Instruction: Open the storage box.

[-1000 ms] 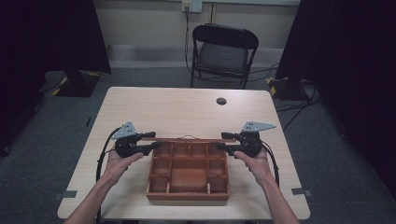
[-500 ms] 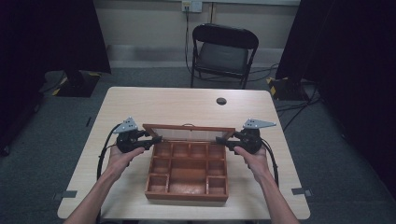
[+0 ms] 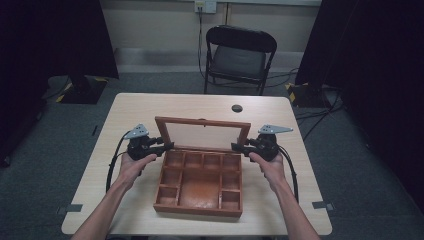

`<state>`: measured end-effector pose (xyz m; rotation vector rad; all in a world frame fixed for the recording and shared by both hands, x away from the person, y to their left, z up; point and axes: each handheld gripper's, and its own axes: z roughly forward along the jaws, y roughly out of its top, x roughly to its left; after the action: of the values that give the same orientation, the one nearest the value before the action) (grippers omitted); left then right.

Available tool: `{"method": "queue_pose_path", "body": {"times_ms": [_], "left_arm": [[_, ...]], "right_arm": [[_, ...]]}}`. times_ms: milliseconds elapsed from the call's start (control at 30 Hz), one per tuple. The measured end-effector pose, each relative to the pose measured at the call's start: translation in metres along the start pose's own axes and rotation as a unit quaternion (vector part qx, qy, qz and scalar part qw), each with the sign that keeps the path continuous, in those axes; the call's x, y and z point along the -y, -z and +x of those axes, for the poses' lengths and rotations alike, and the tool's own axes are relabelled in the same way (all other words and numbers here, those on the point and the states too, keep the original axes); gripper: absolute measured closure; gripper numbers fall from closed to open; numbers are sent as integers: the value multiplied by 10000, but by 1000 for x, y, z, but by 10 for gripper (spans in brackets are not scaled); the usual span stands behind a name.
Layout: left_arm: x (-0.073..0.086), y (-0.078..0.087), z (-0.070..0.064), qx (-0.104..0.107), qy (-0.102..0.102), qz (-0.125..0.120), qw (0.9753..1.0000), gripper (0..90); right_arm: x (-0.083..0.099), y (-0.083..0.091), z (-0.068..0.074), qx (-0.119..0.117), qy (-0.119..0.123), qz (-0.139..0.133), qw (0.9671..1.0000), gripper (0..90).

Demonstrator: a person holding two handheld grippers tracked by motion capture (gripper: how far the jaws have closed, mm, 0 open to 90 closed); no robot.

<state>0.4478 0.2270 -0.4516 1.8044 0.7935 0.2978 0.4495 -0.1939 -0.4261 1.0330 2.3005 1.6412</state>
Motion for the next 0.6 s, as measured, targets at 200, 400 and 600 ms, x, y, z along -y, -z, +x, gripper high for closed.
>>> {"method": "queue_pose_path", "body": {"times_ms": [200,400,600], "left_arm": [[1,-2,4,-20,138,-64,9999,590],[1,-2,5,-27,161,-30,9999,599],[1,-1,7,23,220,8,9998,636]], "right_arm": [[0,-3,-4,73,-101,-85,9999,570],[0,-6,-8,93,-160,-169,9997,580],[-1,-8,-8,164,-165,-145,9996,581]]}}
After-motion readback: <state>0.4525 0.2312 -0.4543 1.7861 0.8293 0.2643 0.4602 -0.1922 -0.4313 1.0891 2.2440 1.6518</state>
